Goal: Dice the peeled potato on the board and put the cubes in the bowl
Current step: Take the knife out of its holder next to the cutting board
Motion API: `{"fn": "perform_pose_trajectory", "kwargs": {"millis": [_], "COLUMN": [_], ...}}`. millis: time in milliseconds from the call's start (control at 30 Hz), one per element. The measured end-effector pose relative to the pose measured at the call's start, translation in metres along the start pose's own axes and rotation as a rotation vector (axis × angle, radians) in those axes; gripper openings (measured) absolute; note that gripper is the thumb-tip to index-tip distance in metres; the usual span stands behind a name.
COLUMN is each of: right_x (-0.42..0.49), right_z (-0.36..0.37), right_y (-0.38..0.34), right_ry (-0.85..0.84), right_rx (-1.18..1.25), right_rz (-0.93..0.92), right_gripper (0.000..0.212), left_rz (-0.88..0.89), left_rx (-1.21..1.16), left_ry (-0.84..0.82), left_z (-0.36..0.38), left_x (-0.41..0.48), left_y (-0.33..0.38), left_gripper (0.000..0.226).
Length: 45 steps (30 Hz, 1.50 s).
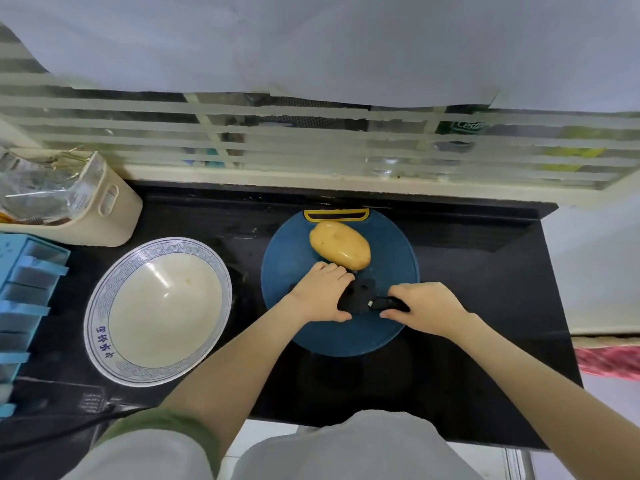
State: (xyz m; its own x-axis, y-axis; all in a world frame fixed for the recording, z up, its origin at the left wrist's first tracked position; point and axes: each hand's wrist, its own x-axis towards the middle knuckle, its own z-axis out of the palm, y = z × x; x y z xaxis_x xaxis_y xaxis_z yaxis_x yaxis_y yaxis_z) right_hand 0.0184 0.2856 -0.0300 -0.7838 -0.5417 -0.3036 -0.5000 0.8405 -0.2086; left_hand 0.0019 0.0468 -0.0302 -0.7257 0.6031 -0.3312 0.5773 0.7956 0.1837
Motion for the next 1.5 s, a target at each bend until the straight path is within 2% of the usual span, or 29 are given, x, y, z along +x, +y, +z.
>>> {"fn": "perform_pose_trajectory", "kwargs": {"millis": [167, 267, 500, 600, 833, 1033, 1333, 1500], "right_x": [-0.008, -0.012, -0.036, -0.045, -0.078, -0.092, -0.093, -0.087], "right_z": [0.003, 0.004, -0.002, -0.003, 0.002, 0.002, 0.007, 0.013], "right_y": [0.013, 0.016, 0.043, 0.053, 0.083, 0.081, 0.071, 0.070], "right_ry": [0.089, 0.130, 0.077, 0.060, 0.021, 0.020, 0.038, 0.048], "right_rx": [-0.018, -0.018, -0.019, -0.025, -0.013, 0.001, 0.036, 0.106], "right_rz": [-0.023, -0.039, 0.016, 0.078, 0.352, 0.405, 0.416, 0.555], "right_gripper": [0.045, 0.050, 0.034, 0.032, 0.024, 0.022, 0.021, 0.012], "left_rz": [0.013, 0.007, -0.063, -0.100, -0.198, -0.175, -0.394, -0.728], "left_rx": [-0.036, 0.032, 0.158, 0.183, 0.241, 0.213, 0.150, 0.028], "left_ry": [0.034, 0.050, 0.030, 0.002, -0.045, -0.010, -0.023, -0.025], "left_z": [-0.005, -0.006, -0.006, -0.003, 0.000, 0.002, 0.005, -0.009], "left_x": [0.005, 0.004, -0.013, -0.018, -0.023, -0.013, -0.033, -0.032], "left_y": [0.010, 0.014, -0.001, -0.009, -0.018, -0.001, -0.028, -0.036], "left_gripper": [0.076, 0.075, 0.075, 0.077, 0.079, 0.076, 0.062, 0.073]}}
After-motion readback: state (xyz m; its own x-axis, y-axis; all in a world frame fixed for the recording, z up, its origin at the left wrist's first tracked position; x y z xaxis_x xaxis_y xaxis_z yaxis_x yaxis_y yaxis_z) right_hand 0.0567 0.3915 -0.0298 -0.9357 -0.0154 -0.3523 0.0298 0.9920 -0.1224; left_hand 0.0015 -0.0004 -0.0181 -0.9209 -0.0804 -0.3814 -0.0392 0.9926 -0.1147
